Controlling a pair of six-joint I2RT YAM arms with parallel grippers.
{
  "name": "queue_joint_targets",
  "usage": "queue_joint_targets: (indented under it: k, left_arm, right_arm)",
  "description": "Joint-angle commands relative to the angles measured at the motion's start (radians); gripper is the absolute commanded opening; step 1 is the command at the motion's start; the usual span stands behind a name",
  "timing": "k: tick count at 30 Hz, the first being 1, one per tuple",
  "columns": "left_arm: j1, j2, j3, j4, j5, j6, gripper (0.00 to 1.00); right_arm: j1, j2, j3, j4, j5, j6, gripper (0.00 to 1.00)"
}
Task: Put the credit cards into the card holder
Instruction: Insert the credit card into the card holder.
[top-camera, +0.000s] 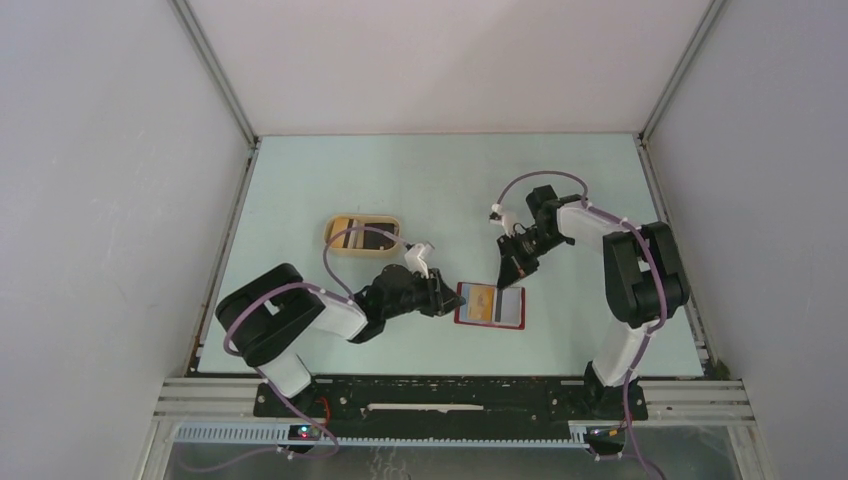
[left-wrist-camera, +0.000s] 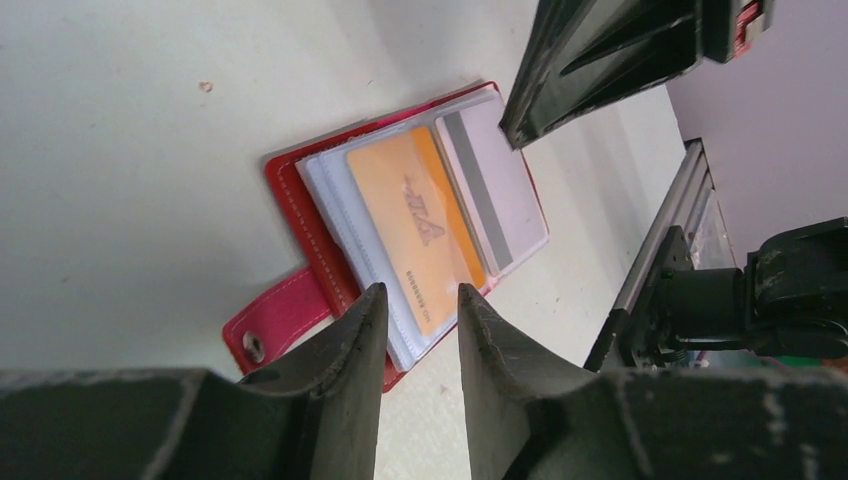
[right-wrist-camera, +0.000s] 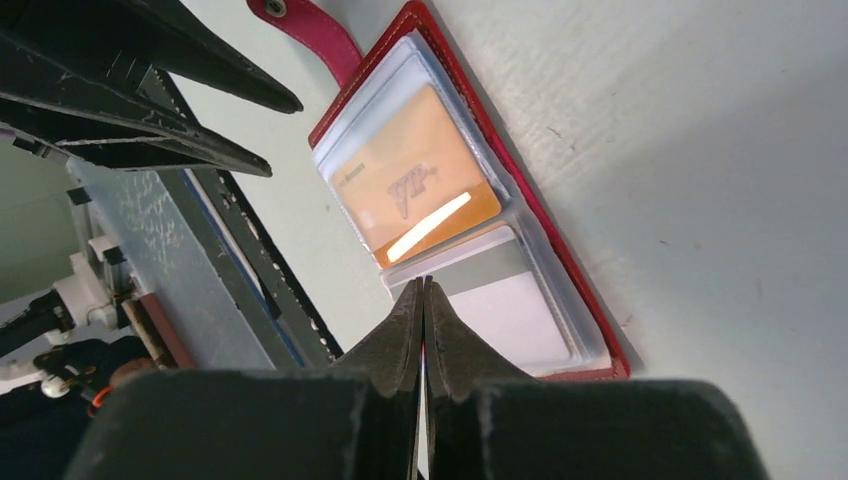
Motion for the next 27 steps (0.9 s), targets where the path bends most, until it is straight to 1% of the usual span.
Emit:
queue_joint_targets:
  k: [1, 6, 9, 12, 18, 27]
  left_arm:
    - [0.006, 0.028, 0.069, 0.037, 0.036, -0.022, 0.37]
    - [0.003, 0.060, 0.082, 0.047, 0.058, -0.044, 0.37]
    - [0.005, 0.079, 0.089, 0.049, 0.065, -0.051, 0.36]
    - [0.004, 0.103, 0.100, 0.051, 0.072, -0.064, 0.36]
    - [0.004, 0.129, 0.107, 0.053, 0.072, -0.075, 0.37]
    - [0.004, 0.119, 0.115, -0.021, 0.043, -0.064, 0.39]
  right_arm:
    - [0.016, 0.025, 0.038, -0.036, -0.052, -0.023, 0.05]
    - [0.022, 0.065, 0.051, -0.059, -0.094, -0.022, 0.05]
    - [0.033, 0.083, 0.056, -0.051, -0.124, 0.005, 0.05]
    - [0.050, 0.105, 0.061, -0.027, -0.073, 0.049, 0.04]
    - [0.062, 0.143, 0.062, -0.015, 0.009, 0.076, 0.04]
    - [0.084, 0.141, 0.061, 0.001, 0.121, 0.107, 0.04]
